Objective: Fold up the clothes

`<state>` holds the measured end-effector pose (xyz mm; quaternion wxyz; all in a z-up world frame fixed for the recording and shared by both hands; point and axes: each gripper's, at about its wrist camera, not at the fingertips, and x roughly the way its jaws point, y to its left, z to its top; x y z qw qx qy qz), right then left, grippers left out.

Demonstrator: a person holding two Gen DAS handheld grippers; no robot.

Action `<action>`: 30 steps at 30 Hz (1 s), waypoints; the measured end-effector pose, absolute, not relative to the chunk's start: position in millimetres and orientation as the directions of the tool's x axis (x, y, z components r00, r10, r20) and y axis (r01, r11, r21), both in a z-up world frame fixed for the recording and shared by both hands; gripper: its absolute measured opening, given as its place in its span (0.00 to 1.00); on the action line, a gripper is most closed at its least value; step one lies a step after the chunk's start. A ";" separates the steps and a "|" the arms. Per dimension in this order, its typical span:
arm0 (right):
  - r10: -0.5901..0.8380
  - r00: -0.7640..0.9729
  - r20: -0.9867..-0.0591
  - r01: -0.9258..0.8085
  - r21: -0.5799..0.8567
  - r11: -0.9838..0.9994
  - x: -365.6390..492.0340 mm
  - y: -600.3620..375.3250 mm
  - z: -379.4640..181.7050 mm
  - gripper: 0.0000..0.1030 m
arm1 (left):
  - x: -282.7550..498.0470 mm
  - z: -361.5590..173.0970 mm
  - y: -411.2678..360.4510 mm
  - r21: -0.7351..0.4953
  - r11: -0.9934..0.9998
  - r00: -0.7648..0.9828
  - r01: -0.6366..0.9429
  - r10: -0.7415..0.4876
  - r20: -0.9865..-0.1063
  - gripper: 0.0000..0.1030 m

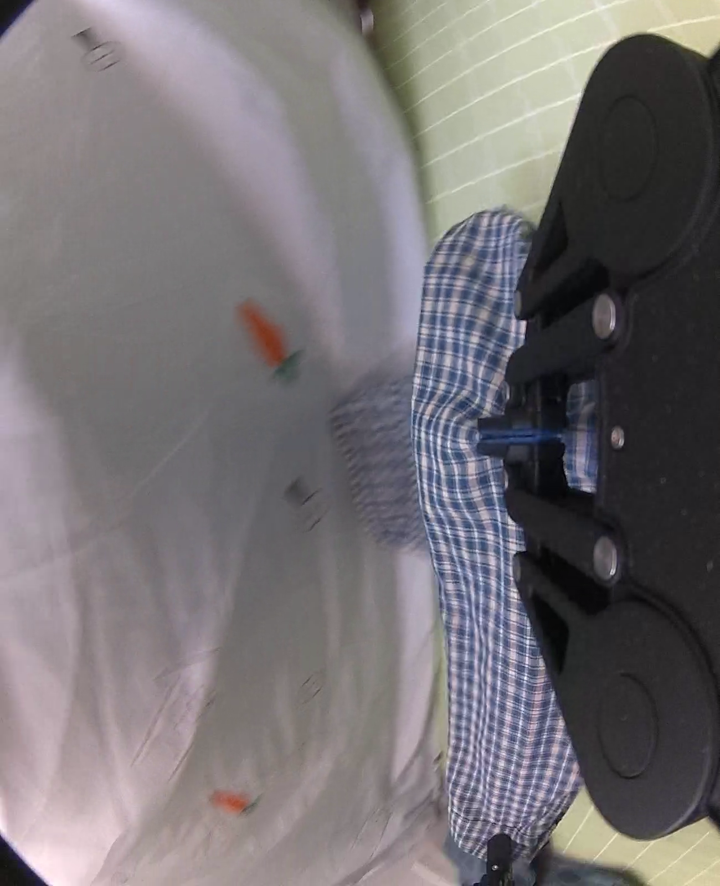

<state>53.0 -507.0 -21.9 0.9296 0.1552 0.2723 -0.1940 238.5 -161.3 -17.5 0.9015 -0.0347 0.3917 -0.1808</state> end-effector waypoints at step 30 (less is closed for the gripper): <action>-0.244 0.585 -0.773 0.610 0.221 0.761 111.2 -604.9 -115.2 0.10 | 261.7 -100.0 -124.1 -0.198 0.973 0.538 0.116 -0.230 -0.811 0.02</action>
